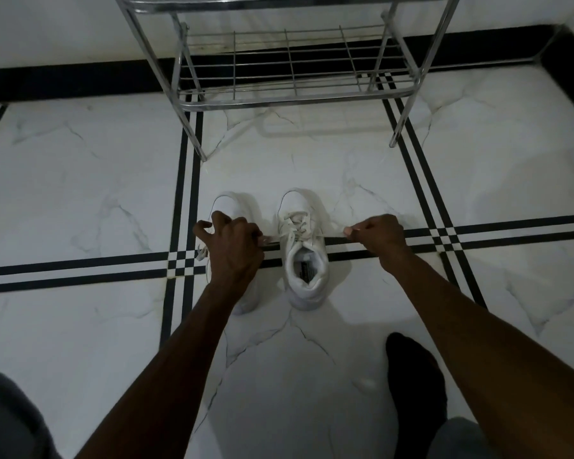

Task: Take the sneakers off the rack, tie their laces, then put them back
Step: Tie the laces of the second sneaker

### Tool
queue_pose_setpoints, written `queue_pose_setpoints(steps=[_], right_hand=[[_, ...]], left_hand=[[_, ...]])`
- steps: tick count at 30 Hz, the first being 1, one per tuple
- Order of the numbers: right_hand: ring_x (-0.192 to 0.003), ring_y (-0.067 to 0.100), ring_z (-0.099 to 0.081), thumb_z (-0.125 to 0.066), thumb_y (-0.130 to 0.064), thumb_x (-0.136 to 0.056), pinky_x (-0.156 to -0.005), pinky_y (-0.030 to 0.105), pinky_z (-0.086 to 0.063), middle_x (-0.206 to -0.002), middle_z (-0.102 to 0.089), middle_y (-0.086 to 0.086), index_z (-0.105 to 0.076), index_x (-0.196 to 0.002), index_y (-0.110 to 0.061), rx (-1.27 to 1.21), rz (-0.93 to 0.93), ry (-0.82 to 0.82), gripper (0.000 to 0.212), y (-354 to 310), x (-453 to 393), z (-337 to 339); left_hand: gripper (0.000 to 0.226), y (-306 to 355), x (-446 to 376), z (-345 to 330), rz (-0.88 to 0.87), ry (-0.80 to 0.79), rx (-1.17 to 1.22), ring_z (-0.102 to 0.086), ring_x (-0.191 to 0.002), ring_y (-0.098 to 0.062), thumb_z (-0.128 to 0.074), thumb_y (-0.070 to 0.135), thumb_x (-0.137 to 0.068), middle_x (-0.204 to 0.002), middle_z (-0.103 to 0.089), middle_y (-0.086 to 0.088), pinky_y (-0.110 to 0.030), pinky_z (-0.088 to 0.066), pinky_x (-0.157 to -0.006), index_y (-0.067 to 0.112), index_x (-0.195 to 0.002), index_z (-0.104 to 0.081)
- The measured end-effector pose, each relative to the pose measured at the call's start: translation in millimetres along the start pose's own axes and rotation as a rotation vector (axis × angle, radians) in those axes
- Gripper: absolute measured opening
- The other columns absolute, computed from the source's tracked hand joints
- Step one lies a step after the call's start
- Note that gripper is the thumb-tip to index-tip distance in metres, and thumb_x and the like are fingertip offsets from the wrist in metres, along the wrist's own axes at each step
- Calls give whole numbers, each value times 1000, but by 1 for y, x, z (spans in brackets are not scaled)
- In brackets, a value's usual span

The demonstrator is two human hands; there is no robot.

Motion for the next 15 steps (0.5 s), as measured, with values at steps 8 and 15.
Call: queue_pose_setpoints(steps=[8, 15], right_hand=[[-117, 15, -57, -73, -8, -87, -102, 23, -41, -129, -64, 11, -68, -122, -6, 160, 645, -276, 36, -50, 23, -27], [-88, 29, -60, -59, -1, -87, -78, 46, -49, -86, -60, 3, -54, -86, -12, 435, 675, -94, 11, -43, 35, -35]], left_hand=[[53, 19, -7, -7, -184, -239, 98, -34, -140, -30, -63, 22, -92, -137, -65, 4, -57, -17, -108, 31, -144, -53], [34, 33, 3, -14, -151, -186, 14, -45, -127, -30, -67, 15, -87, -114, -74, 5, -58, -22, -106, 32, -116, -75]])
Point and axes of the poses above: each hand's wrist, its own x-axis away from the middle knuckle, its own z-axis out of the back of the hand, y = z × x, the point moved 4 cm from there along -x, towards the middle knuckle
